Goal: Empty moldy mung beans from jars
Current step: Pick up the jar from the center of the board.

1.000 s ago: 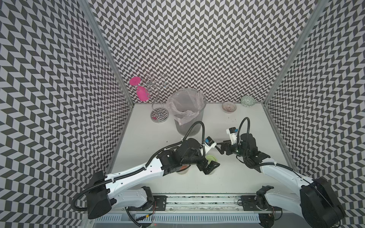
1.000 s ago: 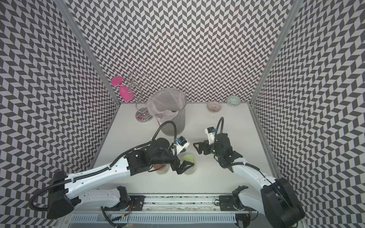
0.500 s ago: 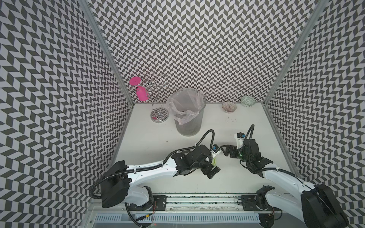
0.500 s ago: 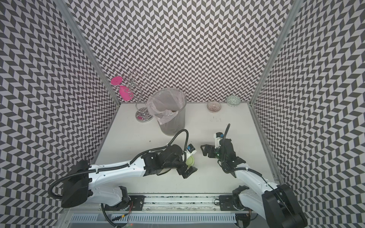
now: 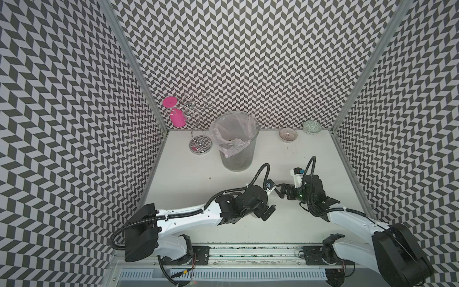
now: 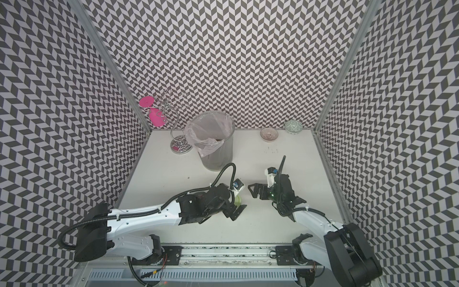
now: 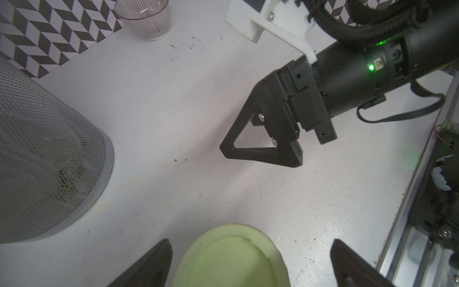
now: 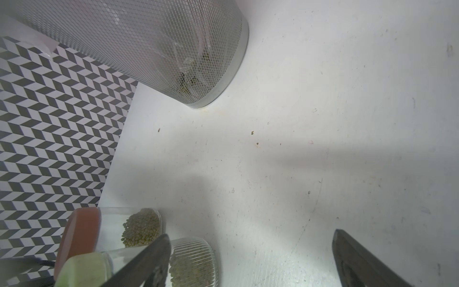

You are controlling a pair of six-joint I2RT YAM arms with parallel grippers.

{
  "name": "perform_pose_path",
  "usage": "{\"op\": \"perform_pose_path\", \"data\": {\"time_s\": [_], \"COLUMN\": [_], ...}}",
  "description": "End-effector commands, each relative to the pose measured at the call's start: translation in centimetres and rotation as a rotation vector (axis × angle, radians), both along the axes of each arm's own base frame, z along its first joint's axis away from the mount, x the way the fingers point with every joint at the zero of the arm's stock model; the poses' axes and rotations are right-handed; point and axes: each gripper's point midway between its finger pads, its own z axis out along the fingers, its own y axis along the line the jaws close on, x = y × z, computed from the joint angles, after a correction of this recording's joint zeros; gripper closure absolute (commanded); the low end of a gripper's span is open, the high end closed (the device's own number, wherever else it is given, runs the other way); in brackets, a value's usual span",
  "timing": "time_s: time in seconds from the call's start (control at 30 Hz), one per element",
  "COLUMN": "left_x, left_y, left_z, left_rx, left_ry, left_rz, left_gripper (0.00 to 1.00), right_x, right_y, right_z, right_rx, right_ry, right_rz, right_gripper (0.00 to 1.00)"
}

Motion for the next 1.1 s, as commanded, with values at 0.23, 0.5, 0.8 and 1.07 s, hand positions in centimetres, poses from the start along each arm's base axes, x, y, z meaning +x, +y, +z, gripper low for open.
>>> {"op": "perform_pose_path", "data": {"time_s": [0.23,0.5,0.8,1.07], "left_x": [1.3,1.7,1.5,1.6], "left_y": [0.5,0.8,0.4,1.6], "left_z": [-1.7,-2.4,-4.2,-4.5], "left_rx": [-0.012,-0.053,-0.028,-0.039], "left_ry": [0.038,0.05,0.078,0.081], "left_rz": [0.041,0.06,0.037,0.062], "left_gripper": [0.0,0.0,0.04,0.13], "right_x": [0.2,-0.2,-1.0,-2.3], "right_y": [1.1,1.8,2.4,2.0], "right_z": [1.1,1.4,2.1,5.7], "right_rx": [0.035,0.032,0.026,0.063], "right_ry": [-0.075,-0.09,-0.15,-0.377], "right_rz": [0.055,0.074,0.116,0.144], "right_gripper": [0.01,0.01,0.01,0.01]}}
